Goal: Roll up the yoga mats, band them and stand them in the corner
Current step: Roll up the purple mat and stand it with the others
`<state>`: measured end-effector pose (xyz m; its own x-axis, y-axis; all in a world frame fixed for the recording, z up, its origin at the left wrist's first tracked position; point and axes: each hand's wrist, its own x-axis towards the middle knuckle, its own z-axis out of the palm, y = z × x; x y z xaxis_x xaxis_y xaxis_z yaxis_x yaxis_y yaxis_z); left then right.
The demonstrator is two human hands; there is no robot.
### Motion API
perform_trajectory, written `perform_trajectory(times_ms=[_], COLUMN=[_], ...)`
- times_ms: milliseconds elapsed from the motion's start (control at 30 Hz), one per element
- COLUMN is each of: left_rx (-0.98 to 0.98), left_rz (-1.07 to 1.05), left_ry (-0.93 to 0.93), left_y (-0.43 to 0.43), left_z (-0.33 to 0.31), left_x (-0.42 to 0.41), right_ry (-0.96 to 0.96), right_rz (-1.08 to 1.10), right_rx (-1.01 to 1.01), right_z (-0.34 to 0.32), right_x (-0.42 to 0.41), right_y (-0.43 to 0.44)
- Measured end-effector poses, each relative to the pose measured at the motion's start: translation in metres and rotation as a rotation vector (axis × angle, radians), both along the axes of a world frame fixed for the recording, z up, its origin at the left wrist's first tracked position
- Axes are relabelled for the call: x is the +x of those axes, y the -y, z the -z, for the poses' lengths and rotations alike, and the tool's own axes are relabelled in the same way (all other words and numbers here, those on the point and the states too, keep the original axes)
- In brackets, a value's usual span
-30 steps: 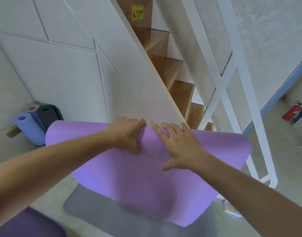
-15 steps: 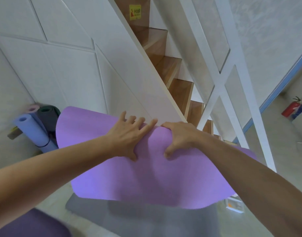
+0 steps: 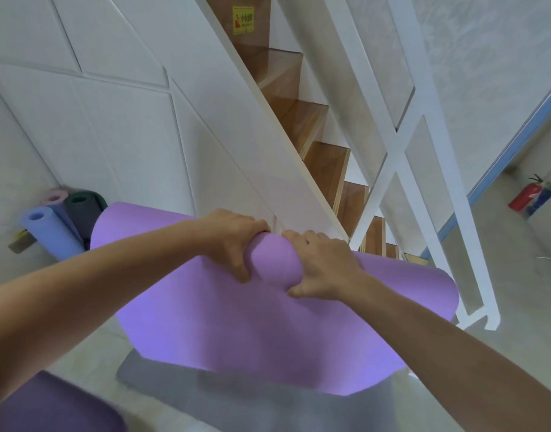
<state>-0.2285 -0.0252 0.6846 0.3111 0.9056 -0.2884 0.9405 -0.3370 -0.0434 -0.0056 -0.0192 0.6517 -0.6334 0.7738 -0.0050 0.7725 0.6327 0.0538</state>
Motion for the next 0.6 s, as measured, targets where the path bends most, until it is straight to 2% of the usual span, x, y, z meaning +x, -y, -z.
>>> perform_trajectory(times_ms=[167,267,333,433,500,567,600], left_rx=[0.315,0.494,0.574,0.606,0.629,0.546,0.415], left_rz=[0.151,0.173,0.098,-0.149,-0.429,-0.757,-0.900], left_ry=[-0.183,-0.155,-0.103,-0.020,0.103,0.464,0.704], left_y=[0.010,0.008,0.009,0.010,0.008,0.000,-0.006], left_z=[0.017,0.018,0.014,0.003,0.001,0.005,0.010], left_x=[-0.002,-0.018,-0.039,-0.073,-0.087,-0.097,-0.101], right_ry=[-0.100,-0.193,-0.242,-0.333,-0.391,-0.428,-0.436], right_rz=[0.079,0.128,0.185,0.277,0.304,0.303,0.297], right_rx=[-0.092,-0.144,-0.191,-0.269,-0.284,-0.277,-0.279], right_z=[-0.003,0.005,0.023,0.065,0.096,0.126,0.142], right_x=[0.000,0.008,0.019,0.032,0.032,0.026,0.021], right_y=[-0.014,-0.021,-0.021,-0.016,-0.015,-0.018,-0.022])
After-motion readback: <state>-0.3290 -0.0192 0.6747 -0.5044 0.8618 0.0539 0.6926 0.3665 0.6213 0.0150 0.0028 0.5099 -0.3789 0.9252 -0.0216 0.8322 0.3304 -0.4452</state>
